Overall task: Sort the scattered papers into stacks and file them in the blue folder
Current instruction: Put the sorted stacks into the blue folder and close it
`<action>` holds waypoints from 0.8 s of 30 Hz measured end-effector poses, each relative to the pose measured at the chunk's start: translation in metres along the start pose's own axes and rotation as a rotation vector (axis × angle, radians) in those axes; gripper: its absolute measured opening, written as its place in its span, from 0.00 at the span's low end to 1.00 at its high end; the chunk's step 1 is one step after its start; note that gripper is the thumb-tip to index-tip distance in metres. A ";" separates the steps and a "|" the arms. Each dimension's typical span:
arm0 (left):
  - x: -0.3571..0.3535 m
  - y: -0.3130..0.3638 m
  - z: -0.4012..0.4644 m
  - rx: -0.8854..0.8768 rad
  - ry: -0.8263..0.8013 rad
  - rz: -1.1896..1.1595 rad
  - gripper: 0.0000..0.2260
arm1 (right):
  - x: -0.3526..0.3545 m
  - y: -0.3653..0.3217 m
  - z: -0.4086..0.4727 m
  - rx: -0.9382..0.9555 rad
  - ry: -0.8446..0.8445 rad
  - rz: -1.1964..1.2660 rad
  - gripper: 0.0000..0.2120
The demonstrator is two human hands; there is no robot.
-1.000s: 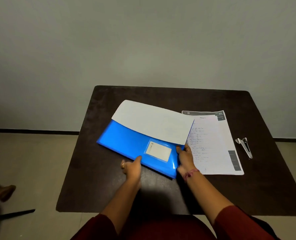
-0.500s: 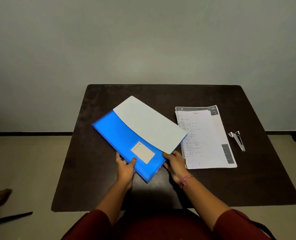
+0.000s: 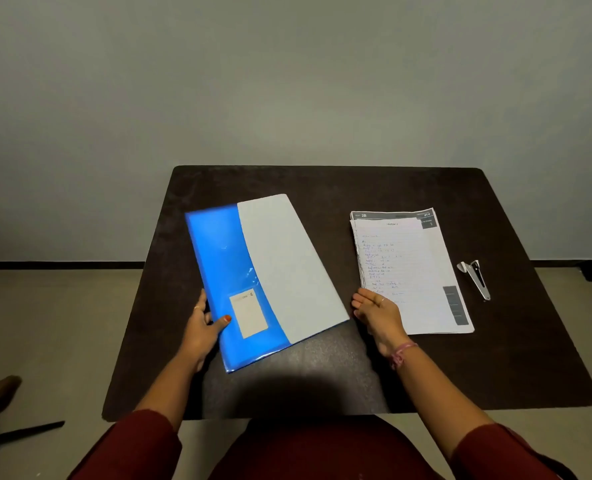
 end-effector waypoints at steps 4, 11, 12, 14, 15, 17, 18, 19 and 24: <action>0.003 0.006 0.005 -0.002 -0.041 0.080 0.36 | -0.005 -0.003 0.001 0.015 -0.010 -0.011 0.20; -0.012 0.015 0.010 -0.023 -0.109 0.196 0.35 | -0.035 -0.014 -0.012 0.304 -0.028 -0.313 0.18; -0.014 0.015 0.011 -0.028 -0.112 0.206 0.35 | -0.040 -0.017 -0.013 0.364 -0.029 -0.375 0.18; -0.015 0.017 0.013 -0.035 -0.120 0.219 0.35 | -0.052 -0.026 -0.018 0.494 -0.029 -0.479 0.18; -0.015 0.018 0.013 -0.041 -0.130 0.231 0.35 | -0.058 -0.031 -0.021 0.559 -0.022 -0.525 0.18; -0.016 0.020 0.013 -0.051 -0.153 0.261 0.35 | -0.069 -0.038 -0.025 0.650 -0.025 -0.597 0.19; -0.016 0.020 0.013 -0.052 -0.158 0.270 0.35 | -0.076 -0.039 -0.027 0.671 -0.050 -0.618 0.20; -0.016 0.020 0.013 -0.055 -0.157 0.280 0.34 | -0.083 -0.038 -0.029 0.679 -0.084 -0.638 0.21; -0.017 0.020 0.014 -0.099 -0.124 0.353 0.34 | -0.115 -0.034 -0.029 0.752 -0.158 -0.809 0.30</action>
Point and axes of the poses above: each hand's wrist, its own z-axis towards the middle knuckle, its own x-axis out of the back of the hand, y = z × x, the point moved 10 cm from there along z, towards the middle knuckle, and after that the axes turned 13 degrees about y, right-handed, at the moved point
